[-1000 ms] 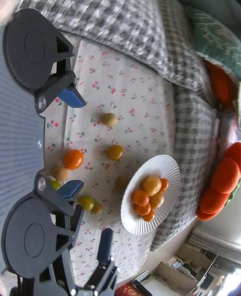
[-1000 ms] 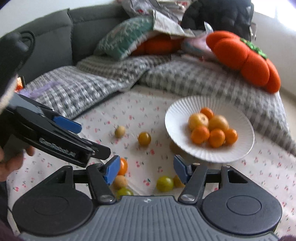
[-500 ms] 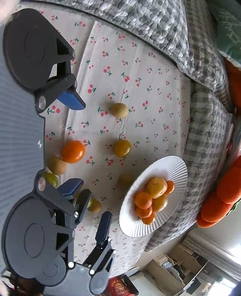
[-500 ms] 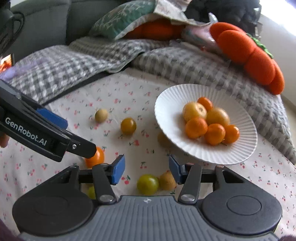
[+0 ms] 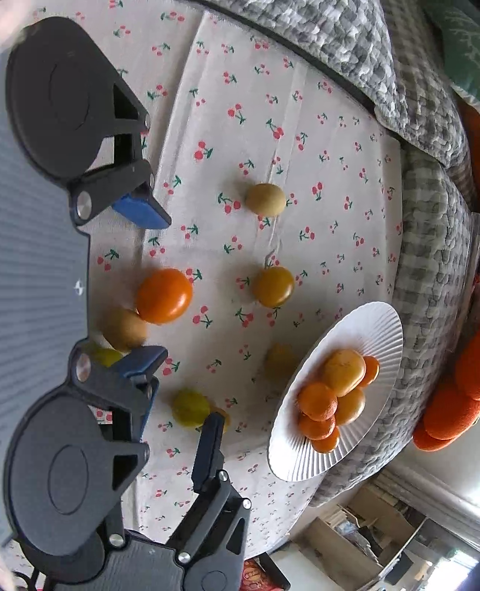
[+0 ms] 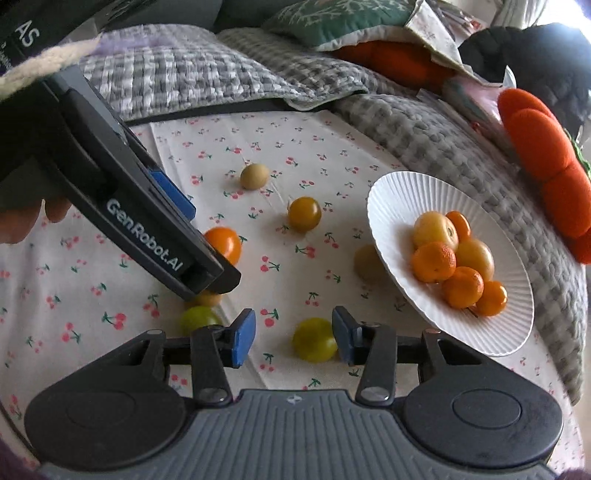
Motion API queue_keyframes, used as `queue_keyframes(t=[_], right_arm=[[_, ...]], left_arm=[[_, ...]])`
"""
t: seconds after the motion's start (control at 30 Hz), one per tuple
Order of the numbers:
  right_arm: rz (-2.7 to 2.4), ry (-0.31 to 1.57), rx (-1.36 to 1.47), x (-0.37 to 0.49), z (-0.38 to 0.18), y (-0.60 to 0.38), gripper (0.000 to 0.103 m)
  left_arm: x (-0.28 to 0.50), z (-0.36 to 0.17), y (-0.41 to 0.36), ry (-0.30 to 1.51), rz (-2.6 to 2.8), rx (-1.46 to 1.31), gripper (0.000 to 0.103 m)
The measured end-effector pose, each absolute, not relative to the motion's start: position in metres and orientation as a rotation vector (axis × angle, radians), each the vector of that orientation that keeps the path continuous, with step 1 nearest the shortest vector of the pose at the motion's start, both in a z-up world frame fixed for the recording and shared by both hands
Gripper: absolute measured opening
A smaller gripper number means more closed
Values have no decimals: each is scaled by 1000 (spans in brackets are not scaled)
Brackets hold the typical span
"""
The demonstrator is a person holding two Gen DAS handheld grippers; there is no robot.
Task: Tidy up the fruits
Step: 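Close the left tool on an orange tomato while the right tool grasps a green tomato, then lift both held tomatoes off the cloth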
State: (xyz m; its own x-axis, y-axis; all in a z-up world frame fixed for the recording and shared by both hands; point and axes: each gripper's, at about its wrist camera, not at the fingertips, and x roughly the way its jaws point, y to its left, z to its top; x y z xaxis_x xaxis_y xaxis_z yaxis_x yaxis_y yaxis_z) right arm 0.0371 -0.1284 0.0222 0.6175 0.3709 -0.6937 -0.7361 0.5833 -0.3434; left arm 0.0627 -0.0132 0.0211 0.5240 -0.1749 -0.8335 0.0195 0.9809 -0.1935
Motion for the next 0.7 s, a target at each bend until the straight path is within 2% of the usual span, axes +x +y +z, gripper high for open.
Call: queue_keyframes(t=[0.03, 0.13, 0.2, 0.23, 0.7], right_arm=[[695, 613, -666, 38, 23, -130, 39], [680, 629, -673, 43, 21, -134, 34], [675, 643, -678, 44, 17, -136, 30], [674, 650, -682, 45, 15, -136, 30], [681, 661, -663, 45, 14, -135, 26]], left_arm=[[63, 21, -14, 1011, -121, -170, 56], [62, 23, -16, 1002, -143, -169, 41], [63, 23, -17, 1007, -149, -162, 25], [63, 22, -17, 1012, -148, -160, 22], [64, 25, -18, 1005, -157, -140, 20]])
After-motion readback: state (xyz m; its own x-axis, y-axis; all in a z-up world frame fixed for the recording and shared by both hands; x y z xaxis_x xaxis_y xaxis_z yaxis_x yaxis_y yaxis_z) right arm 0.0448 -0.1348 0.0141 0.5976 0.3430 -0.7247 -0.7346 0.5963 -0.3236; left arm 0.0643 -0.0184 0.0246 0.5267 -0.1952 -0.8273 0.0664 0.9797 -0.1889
